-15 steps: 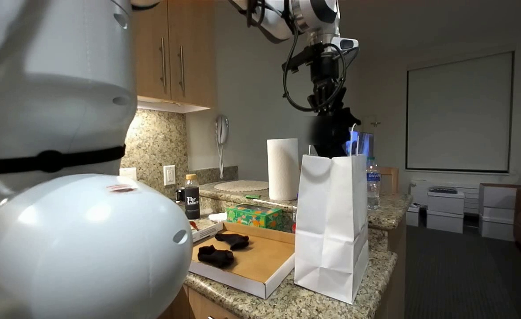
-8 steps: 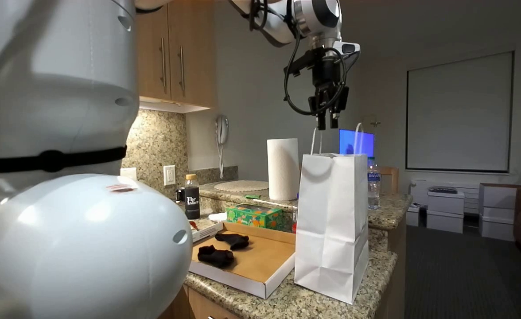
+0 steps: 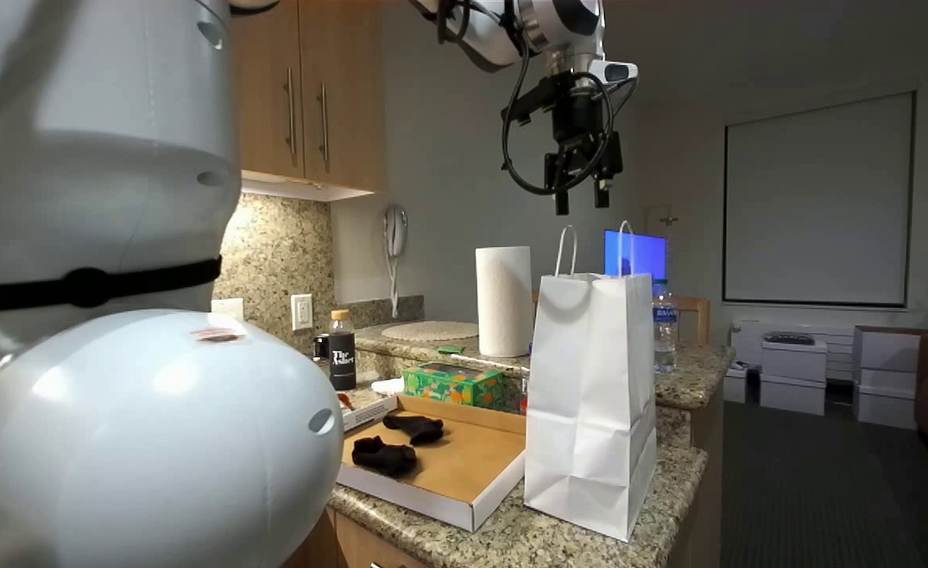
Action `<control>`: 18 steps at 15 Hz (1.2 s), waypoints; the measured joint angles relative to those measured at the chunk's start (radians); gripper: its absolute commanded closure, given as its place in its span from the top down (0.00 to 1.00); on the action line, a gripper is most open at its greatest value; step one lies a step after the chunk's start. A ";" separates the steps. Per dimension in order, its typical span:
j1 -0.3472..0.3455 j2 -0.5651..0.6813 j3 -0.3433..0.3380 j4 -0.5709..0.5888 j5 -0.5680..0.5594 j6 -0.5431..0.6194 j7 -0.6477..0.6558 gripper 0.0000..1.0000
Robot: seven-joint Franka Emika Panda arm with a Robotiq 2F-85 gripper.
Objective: Put the black socks in the white bag
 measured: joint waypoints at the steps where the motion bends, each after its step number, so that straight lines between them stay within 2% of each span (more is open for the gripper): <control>1: 0.002 -0.017 0.007 0.001 0.000 0.000 0.000 1.00; 4: 0.018 -0.082 0.050 0.011 -0.029 -0.002 -0.002 1.00; 9: 0.092 -0.151 0.170 0.014 -0.084 -0.011 -0.047 1.00; 14: 0.163 -0.128 0.270 0.013 -0.125 0.003 -0.138 1.00; 18: 0.206 -0.053 0.311 0.011 -0.160 0.052 -0.233 1.00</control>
